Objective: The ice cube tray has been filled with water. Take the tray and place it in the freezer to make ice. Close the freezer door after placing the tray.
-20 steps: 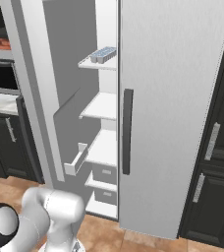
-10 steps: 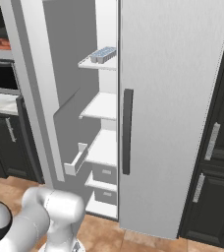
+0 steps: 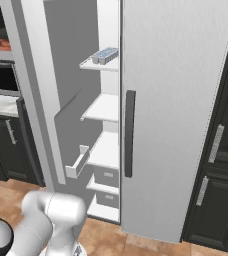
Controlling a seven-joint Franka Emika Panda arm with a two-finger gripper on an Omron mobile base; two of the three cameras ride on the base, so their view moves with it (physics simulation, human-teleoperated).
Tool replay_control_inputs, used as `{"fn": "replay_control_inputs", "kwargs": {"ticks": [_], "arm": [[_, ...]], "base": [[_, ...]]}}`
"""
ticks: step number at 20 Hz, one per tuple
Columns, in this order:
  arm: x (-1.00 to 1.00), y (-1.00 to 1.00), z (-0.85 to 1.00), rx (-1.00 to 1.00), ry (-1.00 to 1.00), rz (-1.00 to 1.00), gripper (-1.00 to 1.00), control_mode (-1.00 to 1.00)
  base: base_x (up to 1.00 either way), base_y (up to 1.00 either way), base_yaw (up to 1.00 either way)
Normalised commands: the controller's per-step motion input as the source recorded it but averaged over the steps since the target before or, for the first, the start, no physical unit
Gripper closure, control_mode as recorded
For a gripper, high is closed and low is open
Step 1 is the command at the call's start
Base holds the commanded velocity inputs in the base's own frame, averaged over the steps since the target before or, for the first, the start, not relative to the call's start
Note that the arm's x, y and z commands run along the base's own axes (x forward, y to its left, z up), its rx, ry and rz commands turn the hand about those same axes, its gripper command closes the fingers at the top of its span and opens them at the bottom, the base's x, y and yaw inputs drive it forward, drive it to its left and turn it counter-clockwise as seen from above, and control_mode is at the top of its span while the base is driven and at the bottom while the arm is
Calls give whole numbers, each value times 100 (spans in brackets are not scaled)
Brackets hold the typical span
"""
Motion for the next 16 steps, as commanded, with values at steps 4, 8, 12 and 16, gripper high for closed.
{"fn": "replay_control_inputs", "kwargs": {"ticks": [4, 8, 12, 16], "arm": [[0, 0, -5, -28, -12, 7, -100, -100], [0, 0, 0, -33, -9, 5, -100, -100], [18, 0, 0, -28, -9, 6, -100, -100], [29, 0, 0, -28, -4, 4, -100, -100]], "base": [[0, 0, 0], [0, 0, 0], [0, 0, 0], [0, 0, 0]]}}
